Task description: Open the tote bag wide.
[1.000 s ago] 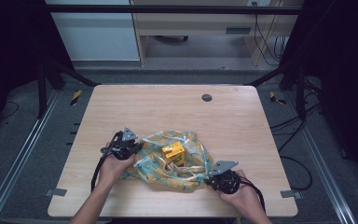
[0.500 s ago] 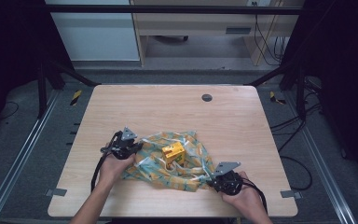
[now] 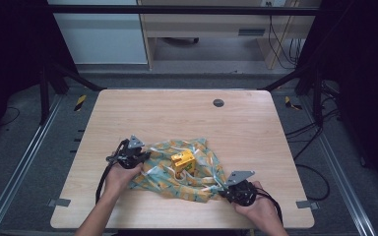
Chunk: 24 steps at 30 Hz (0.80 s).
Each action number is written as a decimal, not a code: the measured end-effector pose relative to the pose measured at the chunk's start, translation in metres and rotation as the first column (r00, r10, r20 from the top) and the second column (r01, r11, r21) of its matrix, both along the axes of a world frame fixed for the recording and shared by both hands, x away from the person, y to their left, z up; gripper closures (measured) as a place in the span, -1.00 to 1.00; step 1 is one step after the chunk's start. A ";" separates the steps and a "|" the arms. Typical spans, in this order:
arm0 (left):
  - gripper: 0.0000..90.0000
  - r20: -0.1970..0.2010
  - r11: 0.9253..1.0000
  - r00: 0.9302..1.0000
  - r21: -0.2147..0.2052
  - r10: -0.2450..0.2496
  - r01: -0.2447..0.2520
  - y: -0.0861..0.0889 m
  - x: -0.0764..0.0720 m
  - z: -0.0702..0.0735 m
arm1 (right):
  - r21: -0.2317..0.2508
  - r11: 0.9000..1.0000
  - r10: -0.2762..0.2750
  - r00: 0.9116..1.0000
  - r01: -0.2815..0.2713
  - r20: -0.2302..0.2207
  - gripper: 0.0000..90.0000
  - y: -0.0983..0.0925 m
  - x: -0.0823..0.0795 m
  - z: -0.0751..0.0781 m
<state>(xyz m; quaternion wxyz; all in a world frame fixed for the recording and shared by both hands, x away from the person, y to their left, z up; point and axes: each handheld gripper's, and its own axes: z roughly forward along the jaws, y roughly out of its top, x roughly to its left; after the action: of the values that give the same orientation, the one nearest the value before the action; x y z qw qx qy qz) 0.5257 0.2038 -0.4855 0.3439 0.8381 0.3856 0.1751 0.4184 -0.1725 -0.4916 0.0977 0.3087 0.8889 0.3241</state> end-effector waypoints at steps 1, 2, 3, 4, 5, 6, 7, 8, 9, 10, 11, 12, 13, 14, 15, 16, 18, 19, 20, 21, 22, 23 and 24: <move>1.00 -0.002 1.000 1.000 -0.002 0.000 0.000 0.000 0.000 -0.001 | -0.001 1.000 0.000 1.000 0.000 0.000 1.00 0.000 0.000 0.000; 1.00 -0.003 1.000 1.000 -0.004 0.002 -0.002 0.001 0.000 -0.001 | -0.001 1.000 0.001 1.000 -0.001 -0.002 1.00 0.000 0.000 0.000; 1.00 -0.003 1.000 1.000 -0.005 0.001 -0.001 0.001 0.000 -0.002 | 0.000 1.000 0.005 1.000 -0.005 0.002 1.00 0.000 0.000 0.000; 1.00 -0.003 1.000 1.000 -0.006 0.001 -0.001 0.001 0.000 -0.002 | 0.001 1.000 0.006 1.000 -0.006 0.003 1.00 -0.001 0.000 0.000; 1.00 -0.002 1.000 1.000 -0.005 0.000 0.000 0.002 0.000 -0.002 | 0.001 1.000 0.006 1.000 -0.006 0.003 1.00 -0.001 0.000 0.000; 1.00 -0.002 1.000 1.000 -0.006 0.001 -0.001 0.002 0.000 -0.003 | 0.001 1.000 0.007 1.000 -0.007 0.003 1.00 -0.001 0.001 0.000; 1.00 -0.006 1.000 1.000 -0.008 0.001 -0.001 0.002 0.000 -0.003 | 0.000 1.000 0.005 1.000 -0.005 0.000 1.00 -0.001 0.000 0.000; 1.00 -0.005 1.000 1.000 -0.009 0.002 -0.002 0.002 0.000 -0.003 | 0.000 1.000 0.004 1.000 -0.004 0.000 1.00 -0.001 0.000 0.000; 1.00 -0.006 1.000 1.000 -0.009 0.002 -0.002 0.002 0.000 -0.003 | -0.001 1.000 0.006 1.000 -0.006 0.000 1.00 -0.001 0.000 0.000; 1.00 -0.004 1.000 1.000 -0.008 0.002 -0.002 0.002 0.000 -0.004 | -0.003 1.000 0.008 1.000 -0.008 0.000 1.00 -0.001 0.000 0.000; 1.00 -0.005 1.000 1.000 -0.010 0.002 -0.002 0.002 0.000 -0.004 | -0.004 1.000 0.006 1.000 -0.006 -0.002 1.00 -0.001 0.000 0.000; 0.99 -0.008 1.000 1.000 -0.013 0.002 -0.002 0.003 0.000 -0.004 | -0.004 1.000 0.004 1.000 -0.004 -0.003 1.00 -0.001 -0.001 0.000; 1.00 -0.008 1.000 1.000 -0.015 0.002 -0.003 0.003 0.000 -0.004 | -0.004 1.000 0.003 1.000 -0.003 -0.005 1.00 -0.002 -0.001 0.000; 1.00 -0.006 1.000 1.000 -0.017 0.003 -0.004 0.003 -0.001 -0.005 | -0.007 1.000 0.004 1.000 -0.004 -0.001 1.00 -0.002 -0.001 0.000; 0.99 -0.005 1.000 1.000 -0.016 0.002 -0.002 0.003 -0.001 -0.005 | -0.005 1.000 0.006 1.000 -0.006 0.000 1.00 -0.003 -0.001 0.000; 1.00 -0.003 1.000 1.000 -0.013 0.000 -0.001 0.003 -0.001 -0.005 | 0.000 1.000 0.010 1.000 -0.010 0.002 1.00 -0.003 -0.001 0.000; 1.00 -0.001 1.000 1.000 -0.016 0.001 -0.001 0.003 -0.001 -0.005 | -0.001 1.000 0.006 1.000 -0.006 -0.002 1.00 -0.004 -0.001 0.000; 1.00 -0.004 1.000 1.000 -0.015 -0.001 0.000 0.003 -0.001 -0.005 | -0.003 1.000 0.006 1.000 -0.006 -0.002 1.00 -0.004 -0.001 0.000; 1.00 -0.003 1.000 1.000 -0.015 0.000 0.000 0.003 -0.001 -0.005 | -0.004 1.000 0.010 1.000 -0.010 0.000 1.00 -0.004 -0.001 0.000; 0.99 -0.002 1.000 1.000 -0.012 0.001 -0.001 0.003 -0.002 -0.005 | -0.009 1.000 0.009 1.000 -0.009 0.003 1.00 -0.004 -0.001 0.000; 1.00 -0.002 1.000 1.000 -0.012 0.001 -0.001 0.003 -0.002 -0.005 | -0.008 1.000 0.006 1.000 -0.006 0.000 1.00 -0.003 -0.002 0.000; 0.99 -0.002 1.000 1.000 -0.012 0.002 -0.002 0.002 -0.002 -0.005 | -0.007 1.000 0.007 1.000 -0.007 0.002 1.00 -0.004 -0.002 0.000; 0.99 -0.001 1.000 1.000 -0.007 0.003 -0.003 0.002 -0.002 -0.004 | -0.003 1.000 0.006 1.000 -0.006 0.002 1.00 -0.004 -0.002 0.000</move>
<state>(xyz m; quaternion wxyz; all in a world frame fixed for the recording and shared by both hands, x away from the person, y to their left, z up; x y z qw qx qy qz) 0.5233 0.2059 -0.4899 0.3465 0.8363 0.3877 0.1738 0.4164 -0.1763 -0.4916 0.0979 0.3055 0.8901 0.3236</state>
